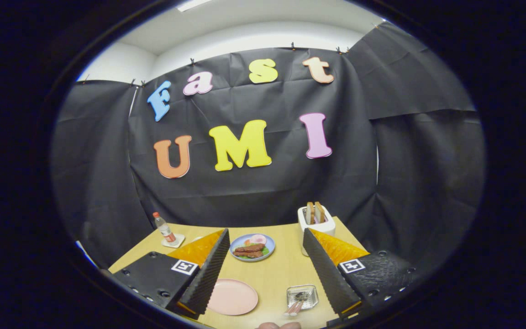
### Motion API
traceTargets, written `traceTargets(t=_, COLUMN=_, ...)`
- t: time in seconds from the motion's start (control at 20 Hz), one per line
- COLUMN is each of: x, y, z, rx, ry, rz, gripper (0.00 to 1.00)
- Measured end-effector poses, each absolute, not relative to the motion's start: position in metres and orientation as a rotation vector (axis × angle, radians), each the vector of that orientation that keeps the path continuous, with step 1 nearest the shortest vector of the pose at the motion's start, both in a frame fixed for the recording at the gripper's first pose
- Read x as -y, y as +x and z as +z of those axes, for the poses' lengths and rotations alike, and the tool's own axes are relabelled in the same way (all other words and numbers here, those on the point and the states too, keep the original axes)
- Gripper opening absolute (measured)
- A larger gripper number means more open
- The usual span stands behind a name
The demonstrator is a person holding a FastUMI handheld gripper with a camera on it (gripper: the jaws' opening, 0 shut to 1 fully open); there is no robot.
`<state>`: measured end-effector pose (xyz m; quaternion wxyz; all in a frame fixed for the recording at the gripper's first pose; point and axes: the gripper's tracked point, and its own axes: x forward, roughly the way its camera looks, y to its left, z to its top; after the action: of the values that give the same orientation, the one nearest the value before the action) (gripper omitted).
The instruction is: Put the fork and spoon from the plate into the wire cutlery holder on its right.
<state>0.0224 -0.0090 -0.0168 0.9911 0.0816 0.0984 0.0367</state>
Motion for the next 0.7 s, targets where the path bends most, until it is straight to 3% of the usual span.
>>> traceTargets(t=0.7, x=0.005, y=0.02, z=-0.004, rx=-0.165, ry=0.144, rz=0.093, gripper=0.96)
